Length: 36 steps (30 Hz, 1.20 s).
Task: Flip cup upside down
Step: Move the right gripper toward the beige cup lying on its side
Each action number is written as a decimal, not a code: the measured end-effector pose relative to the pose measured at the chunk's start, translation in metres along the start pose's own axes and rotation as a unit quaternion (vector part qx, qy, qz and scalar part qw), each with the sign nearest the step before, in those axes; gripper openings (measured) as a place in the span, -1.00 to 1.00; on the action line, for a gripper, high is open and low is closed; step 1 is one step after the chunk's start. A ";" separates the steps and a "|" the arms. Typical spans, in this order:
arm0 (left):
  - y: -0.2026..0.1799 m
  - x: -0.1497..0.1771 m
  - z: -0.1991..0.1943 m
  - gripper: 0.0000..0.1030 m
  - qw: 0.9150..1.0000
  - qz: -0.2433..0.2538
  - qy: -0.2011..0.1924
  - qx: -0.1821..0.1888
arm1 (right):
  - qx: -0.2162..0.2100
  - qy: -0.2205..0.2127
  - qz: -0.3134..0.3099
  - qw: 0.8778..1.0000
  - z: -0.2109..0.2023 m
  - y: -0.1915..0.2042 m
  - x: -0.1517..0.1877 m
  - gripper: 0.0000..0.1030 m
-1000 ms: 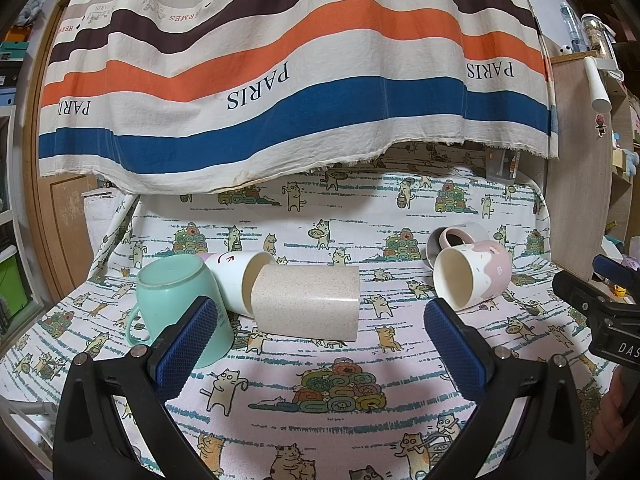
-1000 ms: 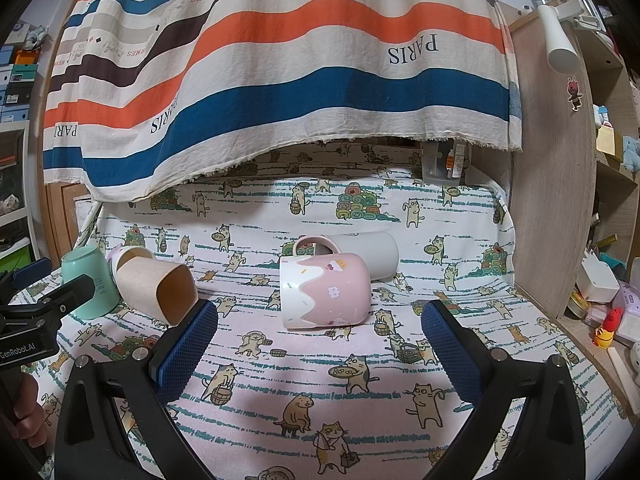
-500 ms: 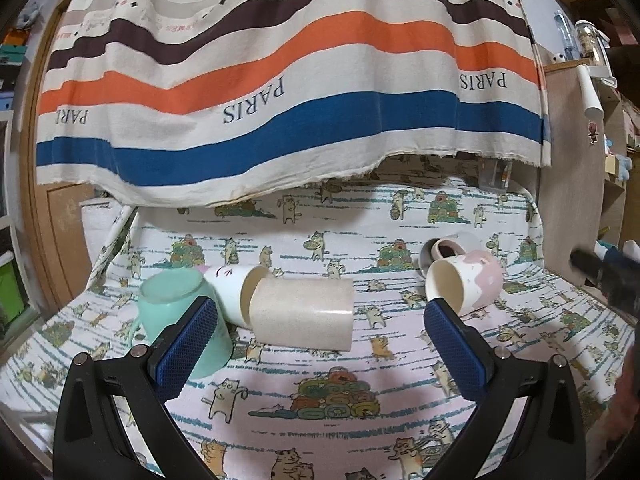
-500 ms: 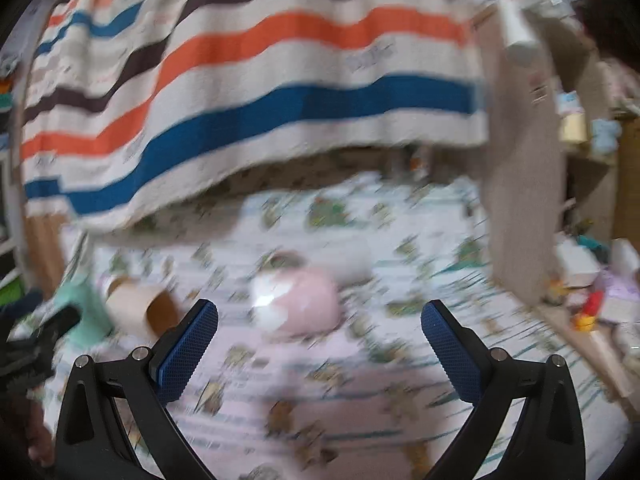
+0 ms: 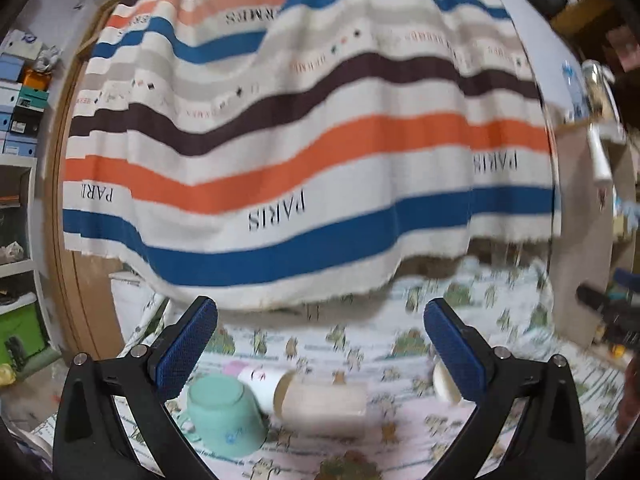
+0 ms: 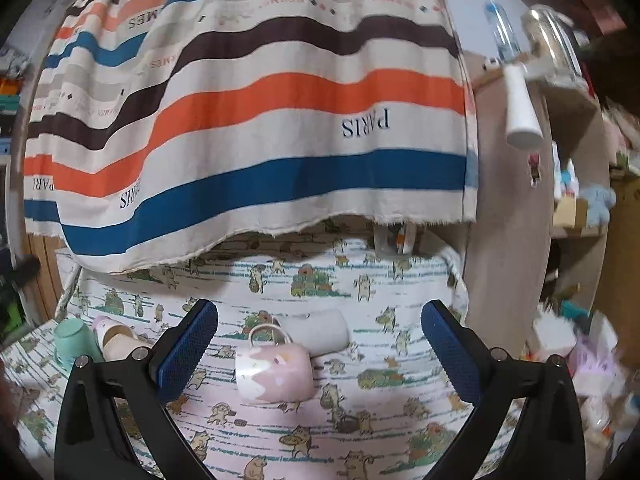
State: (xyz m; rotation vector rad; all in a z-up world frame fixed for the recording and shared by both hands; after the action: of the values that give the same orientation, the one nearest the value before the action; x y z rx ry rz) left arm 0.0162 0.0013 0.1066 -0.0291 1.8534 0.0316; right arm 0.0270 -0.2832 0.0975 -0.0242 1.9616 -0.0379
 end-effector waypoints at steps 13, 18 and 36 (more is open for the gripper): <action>-0.015 -0.023 0.022 1.00 0.999 0.021 -0.039 -0.005 | 0.000 -0.040 -0.030 0.999 0.006 0.034 -0.036 0.99; -0.013 -0.001 0.043 1.00 1.000 0.011 -0.017 0.001 | -0.026 -0.039 -0.020 0.999 0.026 0.044 -0.025 0.99; 0.021 0.056 0.130 0.99 0.983 -0.074 0.170 -0.012 | -0.044 0.017 -0.023 0.999 0.070 0.053 0.011 0.99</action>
State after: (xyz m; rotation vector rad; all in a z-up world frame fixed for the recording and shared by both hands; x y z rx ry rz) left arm 0.1250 0.0269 0.0170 -0.1999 2.1882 -0.0589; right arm 0.0878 -0.2316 0.0584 -0.1272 1.9947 0.0176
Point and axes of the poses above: each gripper's, at about its wrist camera, not at the fingertips, and z roughly the way its jaws point, y to its left, x to its underside, the point moved 4 cm from there along z, roughly the way its jaws point, and after that the axes turned 13 degrees about y, right-handed, at the moved point
